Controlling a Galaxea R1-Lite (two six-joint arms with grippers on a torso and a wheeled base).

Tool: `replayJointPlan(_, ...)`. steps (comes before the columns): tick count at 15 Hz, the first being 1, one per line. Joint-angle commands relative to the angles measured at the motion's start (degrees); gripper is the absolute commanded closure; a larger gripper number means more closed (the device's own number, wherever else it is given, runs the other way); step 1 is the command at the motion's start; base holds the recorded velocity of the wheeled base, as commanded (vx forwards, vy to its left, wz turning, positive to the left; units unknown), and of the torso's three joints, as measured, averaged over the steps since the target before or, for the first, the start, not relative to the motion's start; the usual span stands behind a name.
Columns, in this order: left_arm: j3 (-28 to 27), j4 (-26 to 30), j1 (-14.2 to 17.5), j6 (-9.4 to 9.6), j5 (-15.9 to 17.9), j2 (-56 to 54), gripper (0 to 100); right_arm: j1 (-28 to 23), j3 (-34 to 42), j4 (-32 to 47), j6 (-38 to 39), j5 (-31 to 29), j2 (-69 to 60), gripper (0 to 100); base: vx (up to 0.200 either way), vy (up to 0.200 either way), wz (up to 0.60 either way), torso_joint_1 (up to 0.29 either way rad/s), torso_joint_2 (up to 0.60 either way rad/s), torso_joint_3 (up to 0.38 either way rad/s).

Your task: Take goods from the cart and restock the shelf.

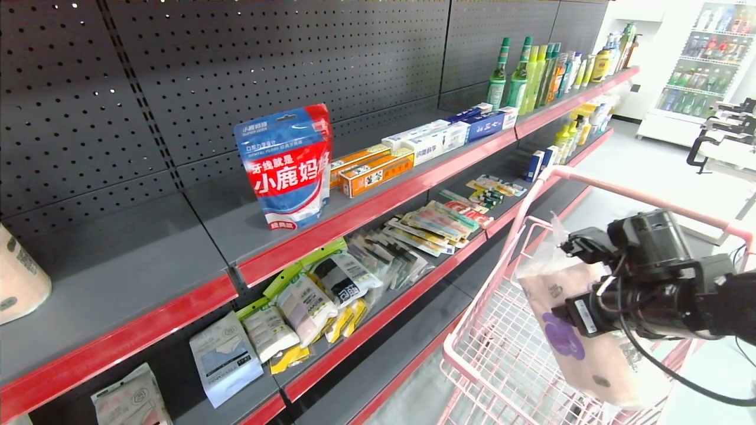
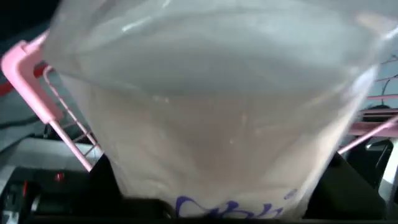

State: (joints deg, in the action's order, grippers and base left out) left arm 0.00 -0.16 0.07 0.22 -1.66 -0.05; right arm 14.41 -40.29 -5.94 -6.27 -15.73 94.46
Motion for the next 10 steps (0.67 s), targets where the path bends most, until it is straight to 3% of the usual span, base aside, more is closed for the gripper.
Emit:
replayJointPlan(1, 0.0, 0.0, 0.0, -0.04, 0.0, 0.0, 0, -0.3, 0.3, -0.1, 0.1, -2.1, -12.4, 100, 0.0, 0.0, 0.0, 0.0, 0.0, 0.0)
replayJointPlan(10, 0.0, 0.0, 0.0, 0.04, 0.0, 0.0, 0, -7.5, 5.9, -0.2, -5.2, -2.1, -32.9, 100, 0.0, 0.0, 0.0, 0.015, -0.03, -0.019)
